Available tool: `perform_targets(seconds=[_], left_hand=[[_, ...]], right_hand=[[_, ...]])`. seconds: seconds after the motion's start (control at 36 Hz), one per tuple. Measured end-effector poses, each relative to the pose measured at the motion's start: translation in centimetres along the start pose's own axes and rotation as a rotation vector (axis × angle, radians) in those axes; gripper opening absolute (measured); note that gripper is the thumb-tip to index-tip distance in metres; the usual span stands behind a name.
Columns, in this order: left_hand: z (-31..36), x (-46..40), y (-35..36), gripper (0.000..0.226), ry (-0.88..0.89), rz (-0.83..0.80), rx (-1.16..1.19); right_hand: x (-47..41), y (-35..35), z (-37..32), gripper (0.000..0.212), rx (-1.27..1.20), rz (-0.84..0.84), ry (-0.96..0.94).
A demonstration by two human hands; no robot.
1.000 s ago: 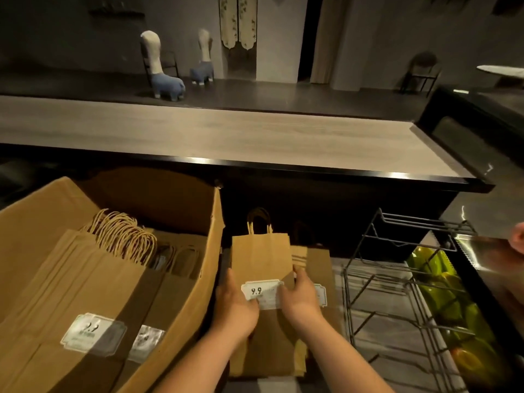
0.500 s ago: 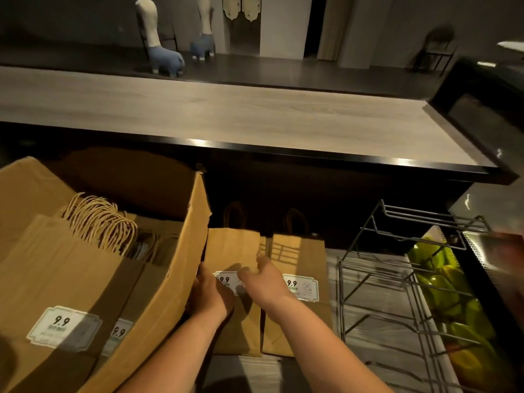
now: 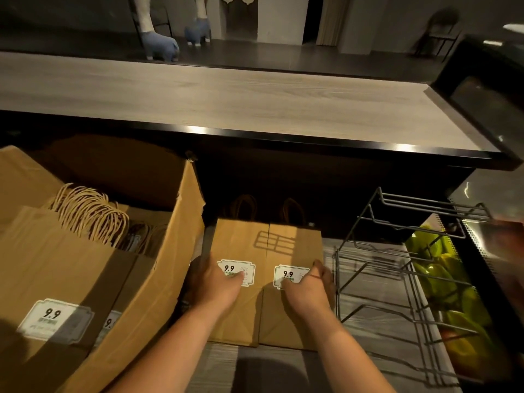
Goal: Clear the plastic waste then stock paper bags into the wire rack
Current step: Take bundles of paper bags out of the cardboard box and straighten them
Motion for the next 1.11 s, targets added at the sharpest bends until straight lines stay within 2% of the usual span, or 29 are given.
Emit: perform_targets(seconds=[0.11,0.36,0.42,0.5,0.61,0.69,0.83,0.97,1.11], left_hand=[[-0.1,0.6,0.2,0.109,-0.001,-0.072,-0.134],[0.6,1.4,0.2,0.114,-0.036,-0.099,-0.126],[0.7,1.5,0.0,0.112,0.01,-0.073,-0.127],[2.1,2.7,-0.5,0.092,0.18,-0.038,-0.125],[6.4,5.4,-2.1,0.06,0.269,-0.16,0.283],[10.5,7.4,-4.6,0.051,0.309,-0.219,0.565],[14.9,10.6,-9.6,0.049,0.211,-0.353,1.02],[15.9,11.2,-16.5,0.051,0.342,-0.282,1.02],[13.3,9.5,-22.9,0.038,0.297,-0.276,0.983]], right_hand=[[0.1,-0.2,-0.2,0.092,0.037,-0.024,0.005],[0.7,0.1,-0.8,0.093,0.103,-0.037,-0.006],[1.1,-0.2,-1.1,0.092,0.124,-0.056,-0.03],[2.2,-1.1,-2.0,0.084,0.081,0.011,-0.146],[4.0,-3.2,-4.5,0.058,-0.12,0.072,-0.335],[5.6,-5.7,-7.4,0.038,-0.352,0.044,-0.427],[9.9,-10.3,-13.1,0.048,-0.593,0.023,-0.615],[14.3,-11.9,-19.0,0.044,-0.587,-0.051,-0.801],[16.5,-10.0,-24.5,0.049,-0.428,-0.151,-0.866]])
Point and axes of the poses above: each hand's wrist, its own x-axis away from the middle knuckle, its own y-axis out of the palm, z = x × y, the point moved 4 cm from there along -x, towards the middle knuckle, and after that the axes turned 14 degrees about x, right-handed, at the moved point
